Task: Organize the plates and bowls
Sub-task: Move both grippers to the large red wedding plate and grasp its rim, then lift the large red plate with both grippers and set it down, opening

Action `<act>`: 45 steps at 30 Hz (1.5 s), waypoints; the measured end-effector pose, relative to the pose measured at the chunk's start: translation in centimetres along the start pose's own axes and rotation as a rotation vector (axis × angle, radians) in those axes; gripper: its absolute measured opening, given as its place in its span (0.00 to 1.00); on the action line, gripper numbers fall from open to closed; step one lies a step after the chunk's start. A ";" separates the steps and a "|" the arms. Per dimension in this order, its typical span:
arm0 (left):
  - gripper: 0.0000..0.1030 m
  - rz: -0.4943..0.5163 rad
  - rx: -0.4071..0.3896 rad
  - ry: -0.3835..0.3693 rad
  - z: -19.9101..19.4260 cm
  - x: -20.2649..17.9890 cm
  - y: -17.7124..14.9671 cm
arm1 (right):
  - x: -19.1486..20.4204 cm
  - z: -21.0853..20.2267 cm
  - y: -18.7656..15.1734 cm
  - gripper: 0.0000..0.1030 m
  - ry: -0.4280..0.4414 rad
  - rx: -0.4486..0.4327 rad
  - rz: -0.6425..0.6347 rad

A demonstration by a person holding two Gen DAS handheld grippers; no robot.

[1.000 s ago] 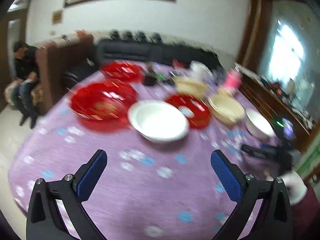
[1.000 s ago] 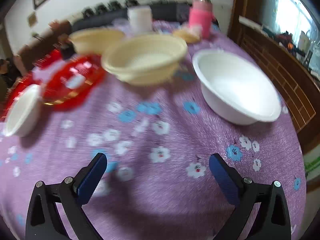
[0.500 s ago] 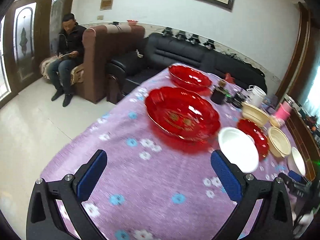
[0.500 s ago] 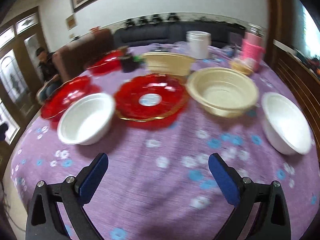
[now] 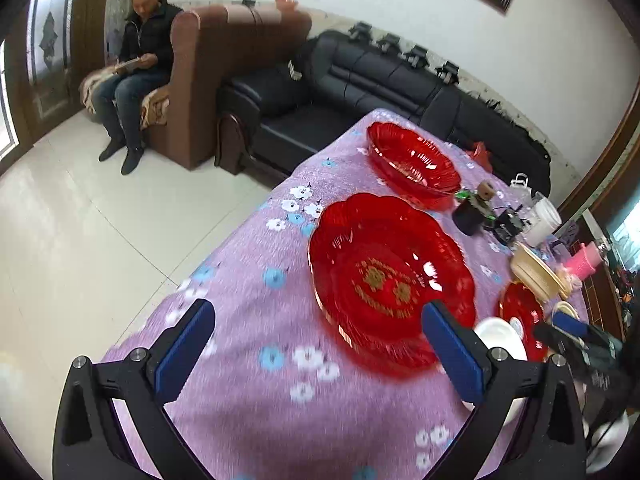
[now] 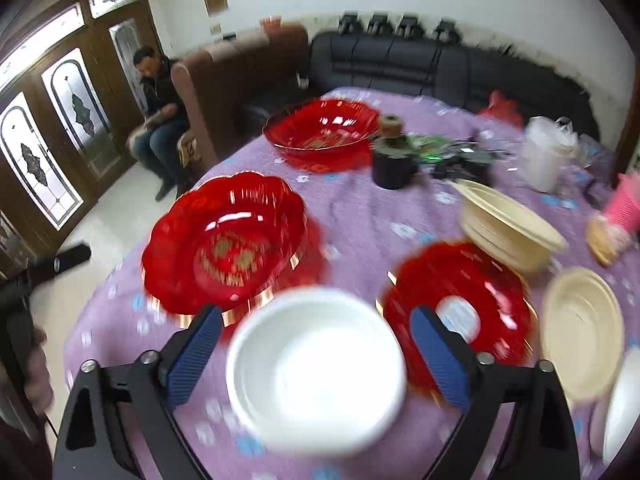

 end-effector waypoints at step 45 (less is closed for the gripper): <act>0.24 0.086 0.112 0.162 6.0 1.0 -3.7 | 4.9 9.9 -2.4 0.17 0.006 0.102 -0.019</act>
Point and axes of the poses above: each gripper's, at about its wrist camera, not at the fingertips, and z roughly the way its jaws point, x to its left, y to its top, the point moved 4 cm from there along z, roughly the way its jaws point, and after that the axes turned 4 degrees about y, right-handed, at the moved point
